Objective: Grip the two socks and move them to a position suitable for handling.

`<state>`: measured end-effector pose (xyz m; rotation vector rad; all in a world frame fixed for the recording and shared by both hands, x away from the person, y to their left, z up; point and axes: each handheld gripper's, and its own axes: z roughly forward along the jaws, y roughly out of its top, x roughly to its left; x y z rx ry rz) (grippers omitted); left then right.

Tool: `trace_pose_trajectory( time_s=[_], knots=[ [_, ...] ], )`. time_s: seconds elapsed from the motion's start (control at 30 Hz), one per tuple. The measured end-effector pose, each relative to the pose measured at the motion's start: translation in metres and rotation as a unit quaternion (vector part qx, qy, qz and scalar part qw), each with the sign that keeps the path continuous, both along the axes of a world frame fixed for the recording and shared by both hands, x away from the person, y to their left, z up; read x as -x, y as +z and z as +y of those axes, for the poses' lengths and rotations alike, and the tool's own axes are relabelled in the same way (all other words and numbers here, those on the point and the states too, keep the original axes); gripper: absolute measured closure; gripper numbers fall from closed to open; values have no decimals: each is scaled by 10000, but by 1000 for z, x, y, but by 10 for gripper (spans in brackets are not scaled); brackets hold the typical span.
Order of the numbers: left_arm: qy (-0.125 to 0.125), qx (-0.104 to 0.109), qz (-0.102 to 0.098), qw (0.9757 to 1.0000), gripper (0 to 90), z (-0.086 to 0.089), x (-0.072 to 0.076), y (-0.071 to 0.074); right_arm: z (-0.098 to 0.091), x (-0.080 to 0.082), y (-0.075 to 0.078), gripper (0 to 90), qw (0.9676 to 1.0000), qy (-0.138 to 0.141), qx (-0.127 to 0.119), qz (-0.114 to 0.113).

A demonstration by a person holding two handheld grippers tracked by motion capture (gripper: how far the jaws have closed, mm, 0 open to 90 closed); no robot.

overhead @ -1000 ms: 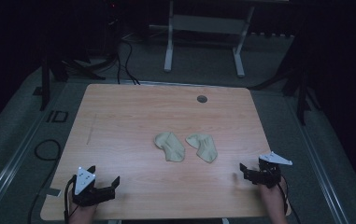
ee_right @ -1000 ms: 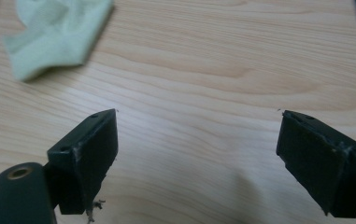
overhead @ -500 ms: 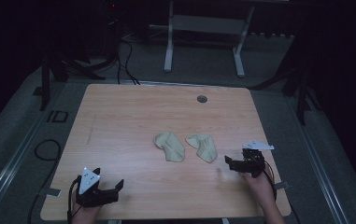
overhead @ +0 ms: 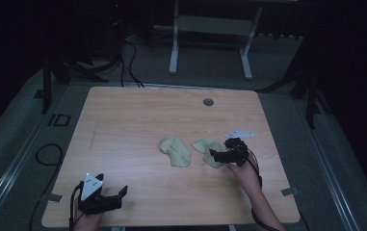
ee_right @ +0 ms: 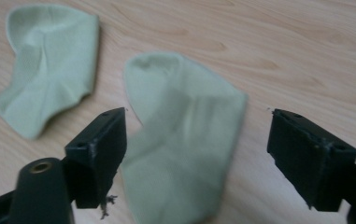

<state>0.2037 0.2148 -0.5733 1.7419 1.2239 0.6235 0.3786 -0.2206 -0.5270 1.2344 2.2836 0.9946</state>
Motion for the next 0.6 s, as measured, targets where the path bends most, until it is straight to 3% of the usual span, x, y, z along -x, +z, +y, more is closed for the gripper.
trace_pose_trajectory(
  time_s=[0.17,0.4,0.53,0.6],
  knots=[
    [-2,-39,23,10000,11,-1,0,-1,11,-12,-2,212,10000,-12,-5,42],
    [-29,-52,34,10000,11,0,0,-1,29,-31,-15,244,9996,-115,91,241],
    [-73,-74,80,9999,11,-1,0,-3,35,-36,-28,357,9987,-30,394,333],
    [-64,-87,63,9999,11,-1,0,-3,36,-34,-30,413,9983,-12,550,192]
  ],
)
